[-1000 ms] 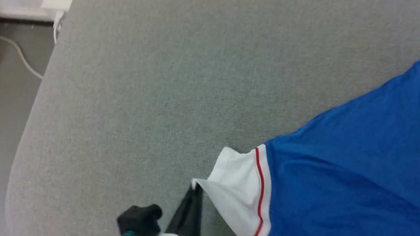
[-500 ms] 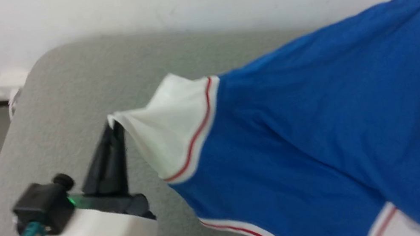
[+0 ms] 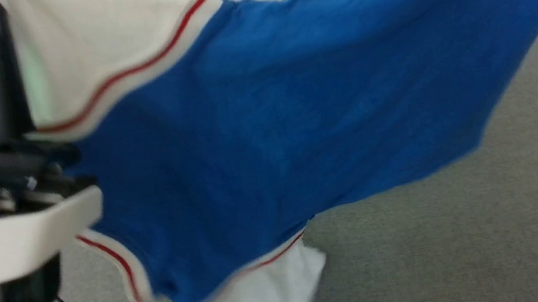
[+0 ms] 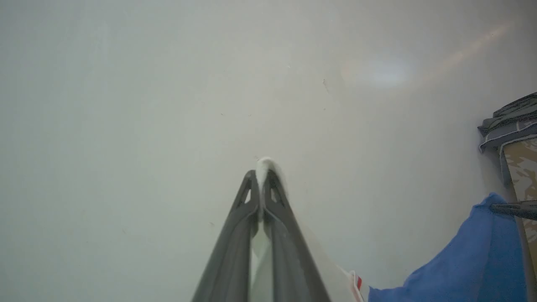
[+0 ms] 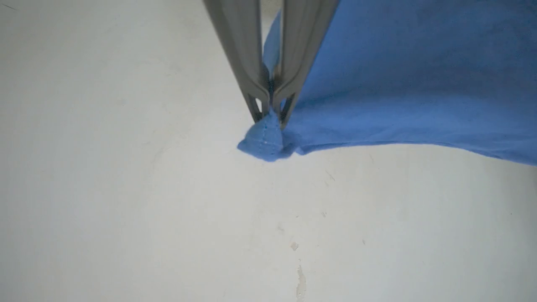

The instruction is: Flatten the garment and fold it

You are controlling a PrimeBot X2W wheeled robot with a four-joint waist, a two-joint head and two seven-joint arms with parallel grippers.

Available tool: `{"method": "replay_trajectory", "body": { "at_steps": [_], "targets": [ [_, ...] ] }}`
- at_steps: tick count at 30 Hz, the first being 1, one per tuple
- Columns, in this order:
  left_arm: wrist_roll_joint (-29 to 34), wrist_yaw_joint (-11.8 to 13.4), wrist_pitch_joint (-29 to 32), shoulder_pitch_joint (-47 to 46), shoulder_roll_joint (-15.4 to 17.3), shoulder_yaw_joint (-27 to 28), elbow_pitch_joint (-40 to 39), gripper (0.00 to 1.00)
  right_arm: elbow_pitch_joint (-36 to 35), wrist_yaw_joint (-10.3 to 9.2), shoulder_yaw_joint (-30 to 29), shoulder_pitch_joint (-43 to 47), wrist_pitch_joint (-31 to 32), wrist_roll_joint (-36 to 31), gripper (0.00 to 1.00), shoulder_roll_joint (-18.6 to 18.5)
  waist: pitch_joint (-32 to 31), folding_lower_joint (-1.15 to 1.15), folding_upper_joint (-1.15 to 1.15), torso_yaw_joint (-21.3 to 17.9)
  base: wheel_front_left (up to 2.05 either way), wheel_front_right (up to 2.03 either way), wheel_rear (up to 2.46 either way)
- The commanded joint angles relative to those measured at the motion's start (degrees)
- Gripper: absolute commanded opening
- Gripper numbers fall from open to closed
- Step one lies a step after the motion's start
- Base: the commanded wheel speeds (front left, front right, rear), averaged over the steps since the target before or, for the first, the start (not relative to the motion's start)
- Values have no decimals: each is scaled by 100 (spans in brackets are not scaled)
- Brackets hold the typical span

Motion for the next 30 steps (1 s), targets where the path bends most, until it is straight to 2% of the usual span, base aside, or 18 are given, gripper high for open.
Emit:
{"method": "replay_trajectory", "body": {
  "at_steps": [1,8,13,18,24,30],
  "targets": [
    [39,-50,44,-256,29,85,-30,0,-54,-5,-46,-141,13,-2,0,24,53,1,0,-210,0,0,0],
    [72,-370,388,-1539,192,278,271,0,40,-5,-103,-790,-1,11,0,-76,605,1,0,-390,0,0,0],
    [47,-785,627,-2487,195,194,964,0,467,-5,46,-1439,-179,-38,0,-158,1213,1,0,-461,0,0,0],
    [294,-1332,682,-3653,102,-51,2057,0,1179,-5,435,-2382,-568,-164,0,-224,1932,1,0,-535,0,0,0],
    [723,-1832,361,-5121,-253,-293,3559,0,2477,-5,650,-3738,-1323,-430,0,253,2636,1,0,-607,0,0,0],
    [1104,-2000,-151,-6363,-633,-337,4733,0,3541,-5,954,-4758,-2115,-815,0,605,3054,1,0,-636,0,0,0]
  ]
}}
